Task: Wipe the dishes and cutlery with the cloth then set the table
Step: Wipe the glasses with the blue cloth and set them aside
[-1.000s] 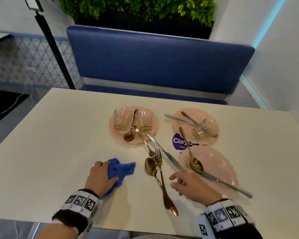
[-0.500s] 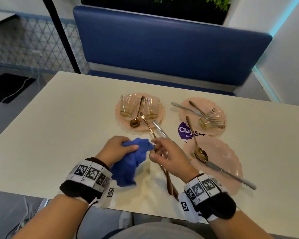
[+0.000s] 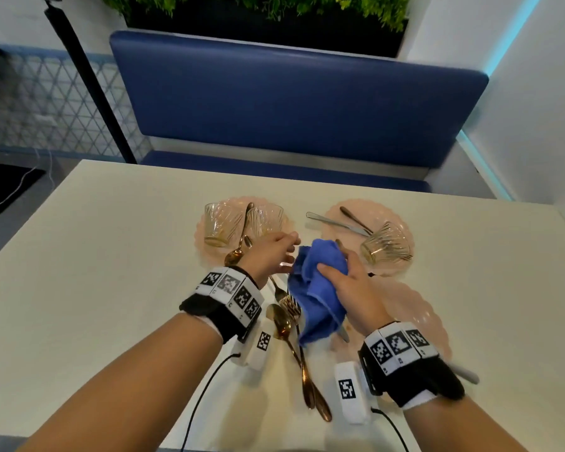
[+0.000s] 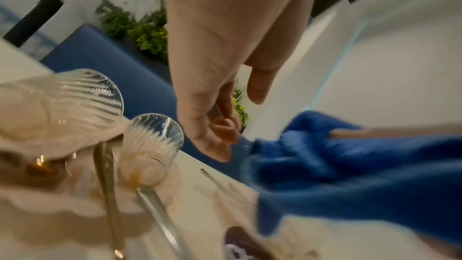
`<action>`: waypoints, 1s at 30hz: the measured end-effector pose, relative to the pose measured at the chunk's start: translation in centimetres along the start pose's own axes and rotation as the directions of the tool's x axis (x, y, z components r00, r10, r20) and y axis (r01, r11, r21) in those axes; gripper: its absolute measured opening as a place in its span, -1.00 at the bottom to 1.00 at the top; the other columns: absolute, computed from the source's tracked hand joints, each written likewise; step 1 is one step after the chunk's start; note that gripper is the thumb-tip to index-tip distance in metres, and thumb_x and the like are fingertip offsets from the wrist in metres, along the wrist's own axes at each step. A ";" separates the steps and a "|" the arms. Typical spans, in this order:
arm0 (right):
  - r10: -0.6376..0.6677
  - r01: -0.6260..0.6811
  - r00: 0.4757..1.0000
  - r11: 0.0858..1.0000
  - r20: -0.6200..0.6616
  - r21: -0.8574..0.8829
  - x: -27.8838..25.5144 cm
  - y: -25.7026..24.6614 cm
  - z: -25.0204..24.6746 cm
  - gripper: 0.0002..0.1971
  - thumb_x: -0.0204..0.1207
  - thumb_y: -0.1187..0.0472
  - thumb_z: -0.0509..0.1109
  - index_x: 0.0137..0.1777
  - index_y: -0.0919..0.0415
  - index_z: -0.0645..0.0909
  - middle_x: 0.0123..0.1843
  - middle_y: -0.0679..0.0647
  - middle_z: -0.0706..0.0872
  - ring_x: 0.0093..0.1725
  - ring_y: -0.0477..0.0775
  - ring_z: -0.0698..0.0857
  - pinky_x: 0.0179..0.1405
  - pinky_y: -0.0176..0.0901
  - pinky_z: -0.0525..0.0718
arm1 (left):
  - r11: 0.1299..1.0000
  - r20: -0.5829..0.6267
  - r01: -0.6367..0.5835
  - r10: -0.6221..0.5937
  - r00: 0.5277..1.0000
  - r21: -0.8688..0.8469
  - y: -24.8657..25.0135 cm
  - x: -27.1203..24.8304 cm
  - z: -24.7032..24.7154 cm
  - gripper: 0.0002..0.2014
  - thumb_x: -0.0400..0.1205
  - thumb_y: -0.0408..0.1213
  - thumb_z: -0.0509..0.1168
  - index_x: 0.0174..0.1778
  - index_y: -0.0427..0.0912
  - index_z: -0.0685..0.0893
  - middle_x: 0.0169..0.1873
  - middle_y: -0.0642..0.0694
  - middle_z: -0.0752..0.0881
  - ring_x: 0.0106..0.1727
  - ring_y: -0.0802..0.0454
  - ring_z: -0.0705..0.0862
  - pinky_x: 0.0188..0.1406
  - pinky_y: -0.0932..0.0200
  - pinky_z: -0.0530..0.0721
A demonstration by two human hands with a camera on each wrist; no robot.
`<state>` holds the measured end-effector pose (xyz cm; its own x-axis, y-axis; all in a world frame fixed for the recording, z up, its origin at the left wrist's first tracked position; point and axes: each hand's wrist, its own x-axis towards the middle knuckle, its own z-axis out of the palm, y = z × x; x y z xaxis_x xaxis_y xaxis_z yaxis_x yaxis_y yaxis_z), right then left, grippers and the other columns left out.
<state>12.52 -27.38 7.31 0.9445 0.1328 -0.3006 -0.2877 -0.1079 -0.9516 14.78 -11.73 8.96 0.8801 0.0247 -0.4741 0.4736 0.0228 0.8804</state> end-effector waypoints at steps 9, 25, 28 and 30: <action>0.109 -0.074 0.987 0.959 -0.114 0.273 2.8 -1.3 -4.6 -0.68 0.66 0.04 0.21 0.31 0.15 0.55 0.13 0.12 0.75 0.06 0.10 0.75 -0.07 -0.04 0.74 | 0.796 -0.526 0.344 -0.038 0.850 0.498 0.2 10.0 -1.1 -0.23 0.42 0.22 0.35 0.39 -0.28 0.44 0.26 -0.28 0.61 0.19 -0.27 0.63 0.21 -0.14 0.63; -0.010 0.018 0.999 0.967 -0.033 0.254 4.9 -3.5 -5.2 -0.69 0.68 0.07 0.16 0.34 0.08 0.58 0.23 0.08 0.75 0.18 0.06 0.75 0.17 -0.03 0.70 | 0.944 -0.158 -0.259 0.293 0.943 0.204 0.5 9.0 -2.7 -0.26 0.41 -0.24 0.53 0.47 -0.11 0.33 0.30 -0.09 0.58 0.30 -0.06 0.62 0.26 0.05 0.62; -0.142 0.148 0.989 0.974 -0.046 0.172 5.5 -5.6 -4.2 -0.69 0.68 0.02 0.14 0.32 0.02 0.57 0.20 0.03 0.76 0.16 0.03 0.75 0.14 -0.03 0.70 | 0.959 0.061 -0.277 0.273 0.960 0.068 1.5 6.6 -3.8 -0.21 0.39 -0.25 0.53 0.53 -0.05 0.34 0.25 -0.10 0.65 0.22 -0.02 0.68 0.24 0.08 0.64; -0.228 0.227 0.974 0.972 0.007 0.063 5.5 -6.8 -3.1 -0.73 0.66 -0.03 0.11 0.23 -0.10 0.58 0.17 -0.02 0.76 0.13 -0.07 0.75 0.15 -0.11 0.69 | 0.961 0.188 -0.264 0.276 0.943 -0.088 1.9 5.1 -4.4 -0.20 0.28 -0.22 0.56 0.46 0.02 0.43 0.23 -0.13 0.67 0.21 -0.07 0.69 0.23 0.02 0.65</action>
<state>20.18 -28.97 12.27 0.9841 0.1605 -0.0760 -0.0749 -0.0127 -0.9971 20.04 -7.17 8.14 0.9664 -0.1583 -0.2023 0.2199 0.1030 0.9701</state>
